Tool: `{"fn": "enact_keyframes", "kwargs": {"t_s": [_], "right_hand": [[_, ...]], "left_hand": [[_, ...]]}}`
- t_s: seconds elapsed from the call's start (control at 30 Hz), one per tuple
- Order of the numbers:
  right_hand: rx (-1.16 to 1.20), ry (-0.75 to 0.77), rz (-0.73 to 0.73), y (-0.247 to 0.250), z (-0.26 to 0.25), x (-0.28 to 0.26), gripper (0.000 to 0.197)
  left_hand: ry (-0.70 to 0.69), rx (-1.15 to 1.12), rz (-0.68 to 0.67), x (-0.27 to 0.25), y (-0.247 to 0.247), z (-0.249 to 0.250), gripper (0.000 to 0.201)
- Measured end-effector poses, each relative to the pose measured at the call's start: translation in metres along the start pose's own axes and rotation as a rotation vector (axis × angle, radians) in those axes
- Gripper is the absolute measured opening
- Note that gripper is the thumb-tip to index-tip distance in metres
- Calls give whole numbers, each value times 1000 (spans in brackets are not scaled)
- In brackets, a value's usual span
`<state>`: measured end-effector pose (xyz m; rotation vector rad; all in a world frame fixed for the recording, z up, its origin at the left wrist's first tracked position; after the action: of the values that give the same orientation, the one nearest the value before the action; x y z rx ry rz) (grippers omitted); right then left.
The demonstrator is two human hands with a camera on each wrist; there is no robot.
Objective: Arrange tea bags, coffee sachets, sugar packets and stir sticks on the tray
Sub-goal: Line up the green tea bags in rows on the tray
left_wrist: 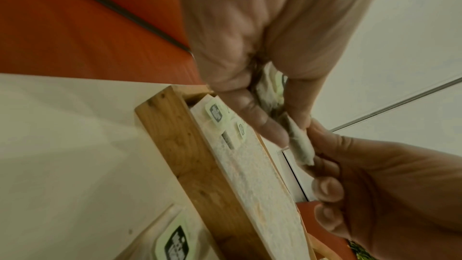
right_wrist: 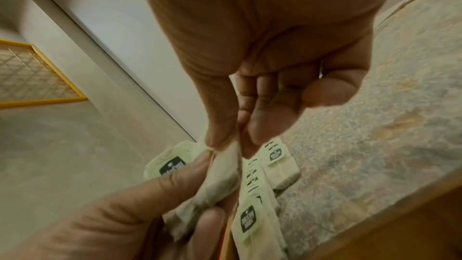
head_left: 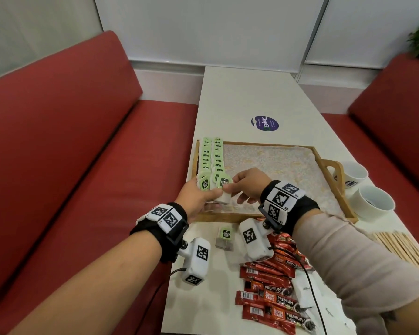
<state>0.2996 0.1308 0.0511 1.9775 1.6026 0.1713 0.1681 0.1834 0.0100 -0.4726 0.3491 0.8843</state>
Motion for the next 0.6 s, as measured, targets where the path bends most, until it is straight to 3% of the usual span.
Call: {"fn": "enact_keyframes", "kwargs": {"t_s": [0.3,0.6], "right_hand": [[-20,-17,32,5,8,20,21],[-55,-136,-20,2,19,49,23]], "left_hand": [[-44,-46,207,16,22,9,24],[-89,0,234,36,33,28,24]]}}
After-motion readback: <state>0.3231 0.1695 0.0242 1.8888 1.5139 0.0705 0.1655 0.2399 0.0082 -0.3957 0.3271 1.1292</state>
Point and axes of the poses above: each hand's wrist, its own x-axis towards the middle knuckle, its own y-axis out of the back of the hand, z = x × y, the point moved 5 cm from there along x, towards the middle knuckle, and after that the axes turned 13 degrees about y, right-handed, at the moved point
